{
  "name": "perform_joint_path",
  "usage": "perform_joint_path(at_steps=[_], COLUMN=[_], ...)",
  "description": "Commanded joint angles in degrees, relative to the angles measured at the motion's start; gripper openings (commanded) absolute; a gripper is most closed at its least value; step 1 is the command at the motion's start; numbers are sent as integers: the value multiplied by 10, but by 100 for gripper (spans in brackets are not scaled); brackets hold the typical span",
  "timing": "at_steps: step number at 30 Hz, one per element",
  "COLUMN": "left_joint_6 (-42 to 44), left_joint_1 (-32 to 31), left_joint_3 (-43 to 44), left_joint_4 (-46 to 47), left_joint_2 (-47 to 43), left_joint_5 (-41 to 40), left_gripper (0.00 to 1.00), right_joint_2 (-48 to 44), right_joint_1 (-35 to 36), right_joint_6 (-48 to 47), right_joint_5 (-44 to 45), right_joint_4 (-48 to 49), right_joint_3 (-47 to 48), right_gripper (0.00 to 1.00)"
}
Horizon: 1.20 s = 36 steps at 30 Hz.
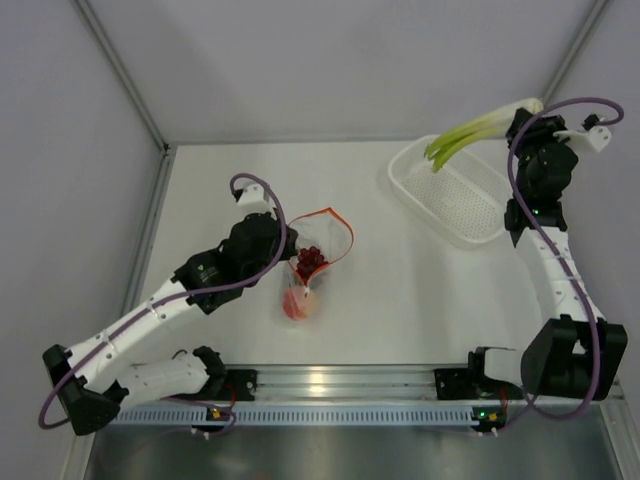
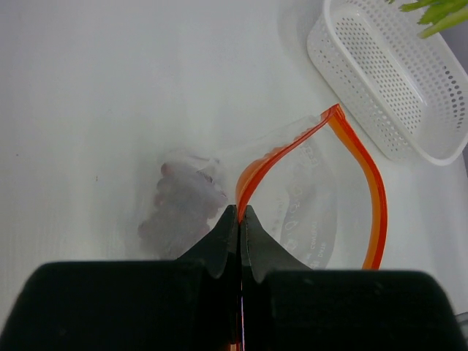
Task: Open the zip-top bag and remove the fake food
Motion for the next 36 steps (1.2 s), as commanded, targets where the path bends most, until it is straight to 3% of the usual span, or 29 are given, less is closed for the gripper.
perform_joint_path(at_steps=[1,4,14,21,22,23,26,28,29,31,32,33,35,36], left_joint_6=[9,15,37,43,41,38,35,33,31,22,17,13,4,4], left_joint_1=[2,2,2,3,3,3,3,3,3,3,3,3,3,3], left_joint_3=[3,7,15,20,19,16,16,20,22,29,30,31,41,41], left_joint_4=[8,7,5,-9,-9,-9,-10,-10,-10,-10,-9,-8,-9,-9], left_joint_2=[-34,-47,-54,-43,-44,-43,-38,-29,-26,-14,-11,-7,12,12], left_joint_5=[21,23,-5,-39,-38,-37,-40,-41,-42,-39,-37,-37,-35,-35], left_gripper=[0,0,0,0,0,0,0,0,0,0,0,0,0,0], right_joint_2=[41,88,202,242,241,237,210,182,172,146,139,135,116,116], right_joint_1=[-5,-5,23,37,37,37,37,36,36,33,32,31,24,24], right_joint_6=[-11,-14,-31,-35,-38,-45,-65,-74,-78,-82,-77,-78,-100,-100], right_joint_5=[55,52,101,113,111,111,119,123,129,137,150,155,164,164], right_joint_4=[174,255,362,431,427,418,383,334,307,206,164,130,-27,-27], right_joint_3=[-29,-47,-68,-114,-117,-125,-145,-151,-146,-133,-115,-105,-50,-50], right_gripper=[0,0,0,8,11,25,48,58,70,81,91,95,99,99])
